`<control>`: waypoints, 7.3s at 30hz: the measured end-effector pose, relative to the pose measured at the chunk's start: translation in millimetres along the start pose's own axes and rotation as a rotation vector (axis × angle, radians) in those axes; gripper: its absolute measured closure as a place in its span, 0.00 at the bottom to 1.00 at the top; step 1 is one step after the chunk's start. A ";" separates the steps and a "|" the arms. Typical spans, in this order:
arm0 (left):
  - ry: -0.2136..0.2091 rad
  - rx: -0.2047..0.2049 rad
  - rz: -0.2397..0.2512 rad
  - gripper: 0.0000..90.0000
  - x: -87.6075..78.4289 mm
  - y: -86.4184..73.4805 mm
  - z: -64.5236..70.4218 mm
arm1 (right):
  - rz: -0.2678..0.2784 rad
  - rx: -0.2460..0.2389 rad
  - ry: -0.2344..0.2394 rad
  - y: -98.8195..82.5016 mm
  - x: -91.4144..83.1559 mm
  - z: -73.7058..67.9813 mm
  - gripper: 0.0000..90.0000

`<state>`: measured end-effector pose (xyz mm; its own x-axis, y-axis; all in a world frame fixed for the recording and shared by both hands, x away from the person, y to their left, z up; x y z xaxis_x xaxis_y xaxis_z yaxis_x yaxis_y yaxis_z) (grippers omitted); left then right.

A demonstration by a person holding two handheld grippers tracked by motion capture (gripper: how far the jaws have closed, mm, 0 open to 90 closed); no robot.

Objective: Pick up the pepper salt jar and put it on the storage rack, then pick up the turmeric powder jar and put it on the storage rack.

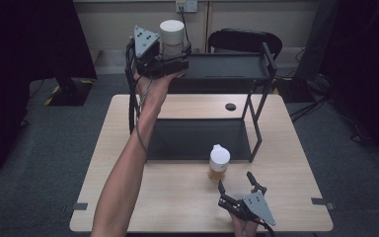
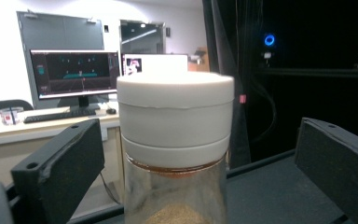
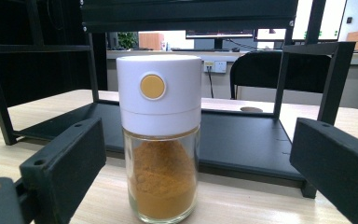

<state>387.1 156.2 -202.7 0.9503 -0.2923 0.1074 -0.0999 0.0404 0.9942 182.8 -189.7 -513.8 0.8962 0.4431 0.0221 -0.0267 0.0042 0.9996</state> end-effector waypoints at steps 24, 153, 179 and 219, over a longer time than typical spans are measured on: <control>-0.072 -0.028 0.049 0.00 -75.3 -29.5 8.2 | -0.001 0.000 0.001 0.0 -0.2 -0.1 0.02; 0.143 0.008 -0.086 0.00 -211.1 -292.4 13.3 | 0.007 0.016 -0.009 4.8 -2.4 0.5 0.00; 0.143 0.008 -0.086 0.01 -211.1 -292.4 13.3 | 0.032 -0.014 0.028 34.5 4.5 -4.3 0.01; 0.138 0.007 -0.086 0.01 -211.1 -292.4 12.8 | -0.131 0.045 0.078 45.0 62.7 5.5 0.20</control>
<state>211.9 193.9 -515.9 0.9869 -0.1599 0.0200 -0.0180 0.0139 0.9997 240.2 -166.6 -467.3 0.8534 0.5099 -0.1083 0.1096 0.0275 0.9936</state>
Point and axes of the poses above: each handheld gripper's, and its own axes: x roughly forward along the jaws, y roughly out of its top, z roughly to its right, the point moved 4 cm from there along x, roughly forward along the jaws, and after that the axes turned 10 degrees about y, right-handed, at the moved point
